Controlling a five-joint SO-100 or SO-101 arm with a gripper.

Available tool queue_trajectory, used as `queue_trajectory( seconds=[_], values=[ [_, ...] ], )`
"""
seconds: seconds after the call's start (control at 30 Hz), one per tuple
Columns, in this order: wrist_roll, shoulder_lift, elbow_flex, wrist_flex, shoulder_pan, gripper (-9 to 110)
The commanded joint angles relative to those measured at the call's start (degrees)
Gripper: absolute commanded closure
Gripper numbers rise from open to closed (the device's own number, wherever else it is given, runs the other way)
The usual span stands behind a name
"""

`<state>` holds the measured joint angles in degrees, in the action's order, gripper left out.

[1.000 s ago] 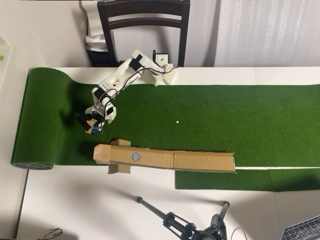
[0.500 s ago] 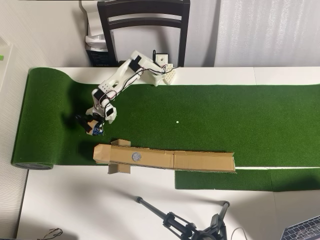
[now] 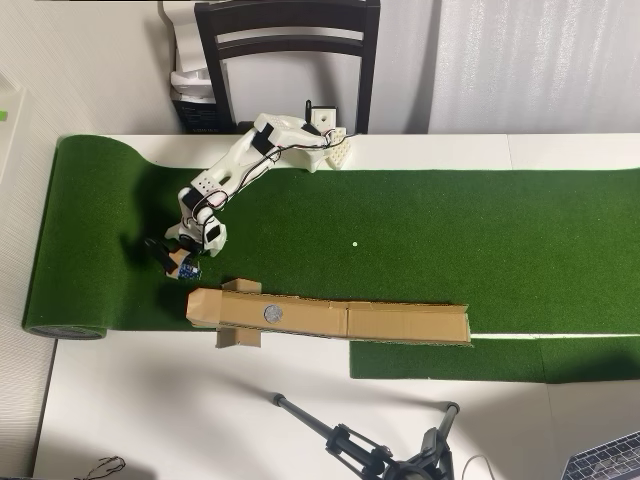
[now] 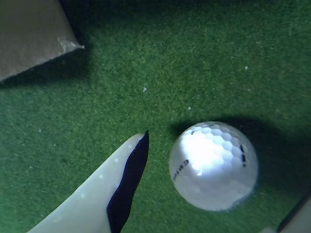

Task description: Pick up the golf ball and place it on the gray mark at the back.

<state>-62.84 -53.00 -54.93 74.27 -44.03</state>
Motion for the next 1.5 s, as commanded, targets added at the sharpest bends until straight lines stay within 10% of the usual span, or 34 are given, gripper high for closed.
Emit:
queue_trajectory(
  seconds=[0.0, 1.47],
  values=[
    [2.2, -2.11, 5.1, -0.53, -0.26, 48],
    [9.76, 3.34, 5.1, 3.16, -2.9, 58]
  ],
)
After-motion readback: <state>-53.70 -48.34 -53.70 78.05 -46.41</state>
